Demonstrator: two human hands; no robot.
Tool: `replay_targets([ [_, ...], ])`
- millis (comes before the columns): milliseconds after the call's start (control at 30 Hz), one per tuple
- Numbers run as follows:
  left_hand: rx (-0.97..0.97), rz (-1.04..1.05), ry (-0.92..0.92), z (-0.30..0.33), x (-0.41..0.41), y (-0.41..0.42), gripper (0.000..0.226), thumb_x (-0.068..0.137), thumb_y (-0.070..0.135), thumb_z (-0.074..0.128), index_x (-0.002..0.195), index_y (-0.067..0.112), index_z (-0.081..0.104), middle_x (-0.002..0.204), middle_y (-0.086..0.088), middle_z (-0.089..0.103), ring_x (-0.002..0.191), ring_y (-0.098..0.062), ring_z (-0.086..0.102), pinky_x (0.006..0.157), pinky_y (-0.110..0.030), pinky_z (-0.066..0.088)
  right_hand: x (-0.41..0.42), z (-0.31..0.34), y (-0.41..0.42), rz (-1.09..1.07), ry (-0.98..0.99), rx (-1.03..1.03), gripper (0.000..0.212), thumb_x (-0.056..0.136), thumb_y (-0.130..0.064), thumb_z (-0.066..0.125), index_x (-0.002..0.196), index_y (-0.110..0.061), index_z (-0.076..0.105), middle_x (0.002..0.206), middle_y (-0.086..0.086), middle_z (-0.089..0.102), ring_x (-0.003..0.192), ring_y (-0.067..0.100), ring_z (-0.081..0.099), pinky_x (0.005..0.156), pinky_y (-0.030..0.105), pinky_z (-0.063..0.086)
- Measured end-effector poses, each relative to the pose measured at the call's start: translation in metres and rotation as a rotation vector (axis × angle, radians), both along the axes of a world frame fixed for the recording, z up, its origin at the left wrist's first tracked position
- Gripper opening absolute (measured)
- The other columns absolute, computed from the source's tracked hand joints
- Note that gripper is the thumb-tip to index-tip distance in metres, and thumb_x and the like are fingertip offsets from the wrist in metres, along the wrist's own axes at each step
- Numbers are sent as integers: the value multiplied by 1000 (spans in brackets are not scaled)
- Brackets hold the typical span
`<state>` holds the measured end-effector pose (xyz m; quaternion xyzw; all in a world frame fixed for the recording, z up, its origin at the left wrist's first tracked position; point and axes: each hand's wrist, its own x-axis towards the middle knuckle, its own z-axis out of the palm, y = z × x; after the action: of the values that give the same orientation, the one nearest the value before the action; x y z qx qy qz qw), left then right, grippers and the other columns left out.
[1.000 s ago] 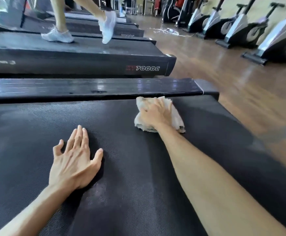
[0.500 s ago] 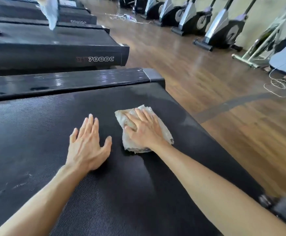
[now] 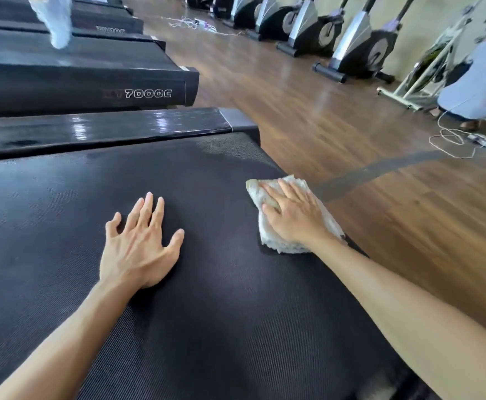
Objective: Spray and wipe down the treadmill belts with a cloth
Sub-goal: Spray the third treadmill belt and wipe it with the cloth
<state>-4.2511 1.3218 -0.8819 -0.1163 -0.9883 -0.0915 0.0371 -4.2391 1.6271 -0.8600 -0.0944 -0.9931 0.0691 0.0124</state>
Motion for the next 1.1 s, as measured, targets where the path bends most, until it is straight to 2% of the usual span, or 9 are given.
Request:
replay_targets([
  [133,-17,1,-9,2,0,0,82,94,68,9,164,25,3,170,6,-8,156,-7,-8,125,-43,3,-17,4,2,14,-53,-1,62,104,-55,27,164,-42,15,174,-4,3,160,15,-5,128,42,-7],
  [233,-18,1,-7,3,-1,0,93,83,71,-2,164,26,5,170,6,-6,156,-7,-7,124,-42,3,42,7,7,91,-48,-21,70,95,-63,15,163,-42,16,174,-7,2,159,11,-7,129,42,-6],
  [367,-5,0,2,1,0,0,95,82,72,-3,164,25,7,170,6,-5,156,-7,-5,124,-43,3,108,8,22,77,-68,-14,75,87,-68,4,159,-49,14,172,-15,1,157,4,-8,129,37,-3],
  [500,-29,-1,-15,1,-1,0,96,80,72,-3,164,26,6,171,6,-6,156,-7,-6,123,-42,2,54,6,29,20,-45,-22,65,99,-59,23,162,-43,19,173,-8,8,159,12,1,129,37,0],
  [633,-33,3,-13,2,-1,0,98,79,73,-3,164,25,8,171,6,-4,156,-7,-4,123,-43,3,-19,14,39,-86,-67,-113,62,103,-57,30,163,-41,21,173,-5,12,158,24,17,124,45,18],
  [800,-59,-3,-18,4,-2,-1,97,79,72,-6,164,25,6,171,6,-6,156,-8,-5,123,-43,4,30,12,46,-51,-50,-164,57,107,-49,33,163,-42,23,171,-2,18,157,23,18,124,44,19],
  [933,-52,-1,-2,1,-1,0,96,81,71,-5,164,24,7,171,4,-4,156,-9,-4,123,-43,6,83,10,54,-34,-95,-108,56,107,-51,29,161,-49,17,173,-9,8,160,17,6,127,40,12],
  [1000,-52,-5,0,1,-2,1,96,82,71,-3,164,23,9,171,4,-3,157,-9,-3,123,-43,5,68,9,51,-56,-74,-111,56,108,-46,32,162,-45,18,174,-5,8,160,17,5,127,38,8],
  [1100,-44,-12,-4,1,-1,1,96,82,71,-1,163,22,12,171,3,0,157,-10,-1,123,-45,6,21,8,46,-100,-50,-128,59,106,-47,31,164,-41,20,173,-1,15,158,21,15,126,41,15],
])
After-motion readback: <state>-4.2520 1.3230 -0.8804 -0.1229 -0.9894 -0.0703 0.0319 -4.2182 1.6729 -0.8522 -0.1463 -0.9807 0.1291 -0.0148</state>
